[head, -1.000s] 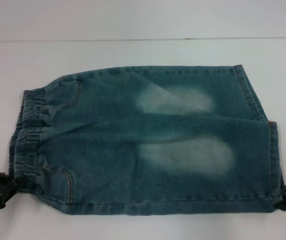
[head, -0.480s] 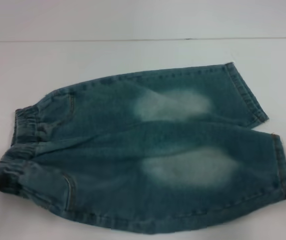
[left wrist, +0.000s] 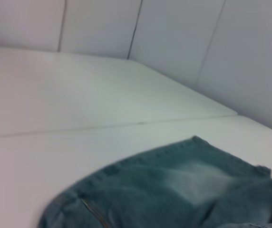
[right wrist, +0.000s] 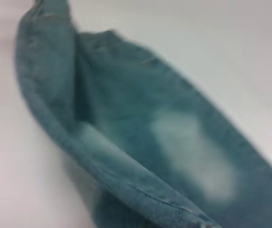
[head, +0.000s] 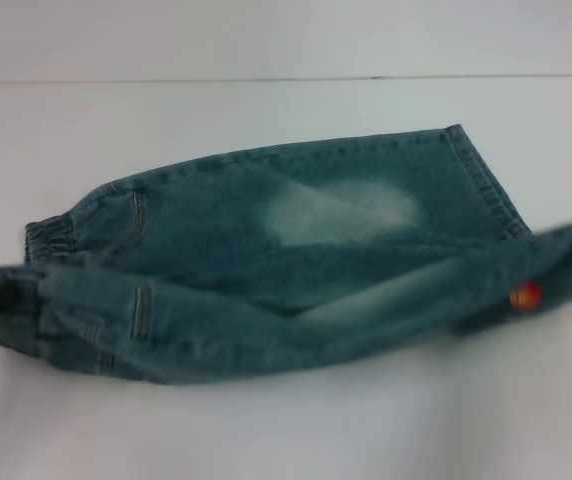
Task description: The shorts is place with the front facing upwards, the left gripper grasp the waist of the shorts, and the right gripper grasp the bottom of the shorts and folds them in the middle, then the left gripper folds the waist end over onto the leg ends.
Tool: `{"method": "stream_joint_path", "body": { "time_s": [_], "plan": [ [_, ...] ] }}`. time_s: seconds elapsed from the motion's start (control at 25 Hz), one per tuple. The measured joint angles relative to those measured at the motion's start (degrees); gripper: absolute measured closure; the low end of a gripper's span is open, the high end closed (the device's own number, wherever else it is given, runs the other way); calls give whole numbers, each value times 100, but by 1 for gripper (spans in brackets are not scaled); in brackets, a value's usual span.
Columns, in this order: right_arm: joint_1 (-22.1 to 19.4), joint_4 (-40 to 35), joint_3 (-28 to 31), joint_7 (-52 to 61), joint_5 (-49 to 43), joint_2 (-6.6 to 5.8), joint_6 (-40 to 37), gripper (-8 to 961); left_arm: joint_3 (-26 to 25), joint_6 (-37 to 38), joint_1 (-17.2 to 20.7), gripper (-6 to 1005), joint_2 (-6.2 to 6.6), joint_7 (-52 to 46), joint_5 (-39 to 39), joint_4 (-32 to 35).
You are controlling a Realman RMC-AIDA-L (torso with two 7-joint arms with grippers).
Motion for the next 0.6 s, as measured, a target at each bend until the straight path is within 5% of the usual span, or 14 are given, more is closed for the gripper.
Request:
{"method": "stream_joint_path", "body": {
  "time_s": [0.6],
  "plan": [
    [621,1577,-461,629,954,32,3317,946,342,-2164,-766,944,-3,82,-521,-920]
  ]
}}
